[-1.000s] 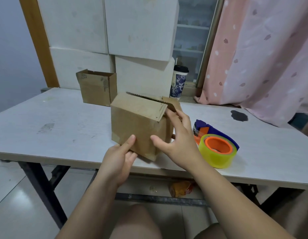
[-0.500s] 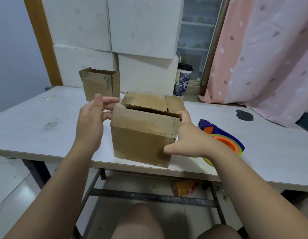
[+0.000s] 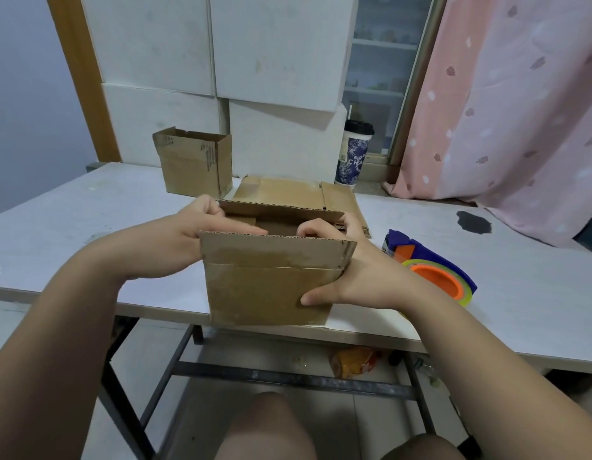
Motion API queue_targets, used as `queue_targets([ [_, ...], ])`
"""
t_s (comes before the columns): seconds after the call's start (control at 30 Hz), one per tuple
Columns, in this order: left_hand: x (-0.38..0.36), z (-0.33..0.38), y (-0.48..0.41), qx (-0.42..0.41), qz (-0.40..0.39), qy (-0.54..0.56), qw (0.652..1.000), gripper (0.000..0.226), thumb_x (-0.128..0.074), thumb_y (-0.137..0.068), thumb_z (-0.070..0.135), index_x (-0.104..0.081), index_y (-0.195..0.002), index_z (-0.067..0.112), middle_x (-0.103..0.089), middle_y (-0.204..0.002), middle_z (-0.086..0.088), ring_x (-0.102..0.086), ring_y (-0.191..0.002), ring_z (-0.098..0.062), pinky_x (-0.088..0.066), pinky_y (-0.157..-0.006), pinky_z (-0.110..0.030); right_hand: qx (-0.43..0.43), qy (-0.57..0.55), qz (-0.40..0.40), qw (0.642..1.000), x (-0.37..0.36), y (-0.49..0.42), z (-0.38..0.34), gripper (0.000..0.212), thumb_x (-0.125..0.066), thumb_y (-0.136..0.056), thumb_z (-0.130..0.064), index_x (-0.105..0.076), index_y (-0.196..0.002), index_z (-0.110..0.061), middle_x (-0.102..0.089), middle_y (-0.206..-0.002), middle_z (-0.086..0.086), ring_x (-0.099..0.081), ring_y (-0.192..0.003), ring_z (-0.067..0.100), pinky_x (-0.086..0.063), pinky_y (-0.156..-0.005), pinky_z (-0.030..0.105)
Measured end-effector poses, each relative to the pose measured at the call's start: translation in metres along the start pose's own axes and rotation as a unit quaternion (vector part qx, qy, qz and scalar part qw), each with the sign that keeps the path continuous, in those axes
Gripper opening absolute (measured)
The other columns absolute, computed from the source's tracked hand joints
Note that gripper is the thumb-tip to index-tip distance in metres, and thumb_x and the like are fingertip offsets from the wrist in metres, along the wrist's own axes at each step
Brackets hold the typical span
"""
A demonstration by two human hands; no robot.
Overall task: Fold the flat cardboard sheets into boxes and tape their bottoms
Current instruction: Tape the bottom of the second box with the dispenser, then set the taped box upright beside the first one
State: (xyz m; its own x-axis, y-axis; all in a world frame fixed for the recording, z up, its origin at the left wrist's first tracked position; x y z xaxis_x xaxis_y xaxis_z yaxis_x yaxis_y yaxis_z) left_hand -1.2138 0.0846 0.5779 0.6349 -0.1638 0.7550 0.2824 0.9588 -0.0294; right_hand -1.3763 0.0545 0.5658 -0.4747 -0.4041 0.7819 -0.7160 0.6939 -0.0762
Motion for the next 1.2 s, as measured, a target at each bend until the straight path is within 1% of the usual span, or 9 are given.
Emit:
queue_targets([
  [0.1,0.0,0.002,-0.003,-0.002,0.003,0.032,0.999,0.018,-0.045,-0.081,0.055,-0.061,-0.085,0.059,-0.034,-0.083,0.017,-0.04,-0.082,0.004,-0.036,-0.076,-0.02,-0.003,-0.001,-0.003,1.0,0.0,-0.001,0.003,0.063,-0.082,-0.07,-0.037,-0.036,-0.106,-0.059,-0.011,-0.125,-0.02,-0.006,-0.141,0.02,-0.026,-0.097,0.027],
  [0.3,0.009,0.0,0.0,-0.087,0.083,0.117,0.986,0.026,-0.048,-0.077,0.065,-0.053,-0.096,0.048,-0.042,-0.097,0.003,-0.045,-0.089,-0.007,-0.041,-0.079,-0.018,-0.009,-0.007,-0.002,1.0,-0.001,-0.003,0.004,0.061,-0.084,-0.068,-0.036,-0.04,-0.107,-0.056,-0.008,-0.139,-0.015,-0.002,-0.143,0.019,-0.027,-0.099,0.03],
  [0.5,0.022,-0.018,0.005,-0.119,0.197,0.374,0.898,0.009,-0.05,-0.077,0.04,-0.056,-0.082,0.035,-0.04,-0.091,-0.009,-0.041,-0.079,-0.026,-0.047,-0.059,-0.024,0.023,-0.057,0.014,0.998,0.007,-0.007,0.0,0.073,-0.085,-0.068,-0.026,-0.034,-0.114,-0.051,-0.031,-0.132,-0.013,-0.03,-0.132,0.006,-0.041,-0.097,0.022],
  [0.6,0.024,-0.026,0.009,-0.139,0.248,0.432,0.856,0.02,-0.042,-0.083,0.024,-0.059,-0.086,0.032,-0.05,-0.084,-0.009,-0.05,-0.074,-0.019,-0.049,-0.057,-0.022,0.022,-0.089,0.034,0.995,0.008,-0.01,0.002,0.08,-0.085,-0.069,-0.027,-0.025,-0.114,-0.055,-0.033,-0.125,-0.028,-0.04,-0.112,-0.012,-0.041,-0.085,0.006],
  [0.67,0.03,-0.034,0.015,-0.133,0.304,0.444,0.832,0.026,-0.039,-0.086,0.02,-0.059,-0.097,0.032,-0.061,-0.08,-0.001,-0.058,-0.071,-0.013,-0.051,-0.059,-0.021,0.028,-0.101,0.062,0.993,0.006,-0.013,0.002,0.082,-0.085,-0.069,-0.029,-0.022,-0.115,-0.054,-0.035,-0.122,-0.033,-0.043,-0.112,-0.014,-0.041,-0.093,0.011],
  [0.8,0.05,-0.058,0.044,-0.072,0.497,0.389,0.772,0.013,-0.05,-0.086,0.028,-0.057,-0.095,0.035,-0.063,-0.075,0.009,-0.062,-0.072,-0.008,-0.053,-0.059,-0.024,0.03,-0.127,0.156,0.979,-0.001,-0.019,-0.002,0.093,-0.085,-0.065,-0.038,-0.017,-0.123,-0.062,-0.043,-0.134,-0.019,-0.051,-0.121,0.011,-0.044,-0.104,0.043],
  [1.0,0.073,-0.089,0.095,0.006,0.674,0.285,0.682,0.013,-0.061,-0.085,0.035,-0.063,-0.072,0.037,-0.064,-0.073,0.016,-0.061,-0.071,-0.005,-0.058,-0.075,-0.034,0.001,-0.155,0.193,0.969,-0.053,-0.052,-0.007,0.116,-0.08,-0.074,-0.035,0.013,-0.137,-0.065,-0.033,-0.152,-0.012,-0.036,-0.133,0.004,-0.034,-0.11,0.033],
  [1.1,0.085,-0.084,0.107,0.008,0.711,0.158,0.685,0.013,-0.055,-0.089,0.039,-0.053,-0.078,0.031,-0.06,-0.071,0.026,-0.063,-0.068,0.002,-0.057,-0.069,-0.025,-0.025,-0.177,0.192,0.965,-0.075,-0.074,-0.005,0.114,-0.078,-0.077,-0.026,0.012,-0.139,-0.059,-0.034,-0.151,-0.011,-0.041,-0.134,0.013,-0.036,-0.112,0.043],
  [1.2,0.088,-0.073,0.099,-0.012,0.676,0.027,0.736,0.026,-0.036,-0.098,0.047,-0.045,-0.086,0.026,-0.057,-0.074,0.028,-0.061,-0.071,0.009,-0.049,-0.064,-0.013,-0.031,-0.199,0.202,0.958,-0.084,-0.095,-0.01,0.111,-0.074,-0.081,-0.015,0.01,-0.139,-0.06,-0.036,-0.149,-0.009,-0.045,-0.131,0.015,-0.038,-0.11,0.044],
])
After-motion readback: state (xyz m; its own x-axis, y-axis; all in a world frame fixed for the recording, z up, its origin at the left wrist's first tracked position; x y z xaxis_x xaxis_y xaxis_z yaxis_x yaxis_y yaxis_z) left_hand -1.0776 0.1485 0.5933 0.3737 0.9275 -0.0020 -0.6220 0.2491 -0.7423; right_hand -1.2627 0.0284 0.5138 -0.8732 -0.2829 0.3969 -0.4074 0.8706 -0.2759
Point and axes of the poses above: each hand's wrist, its own y-axis away from the middle knuckle, its own x-axis out of the back of the hand, z = x × y, the point moved 10 cm from there along -y, towards the middle knuckle
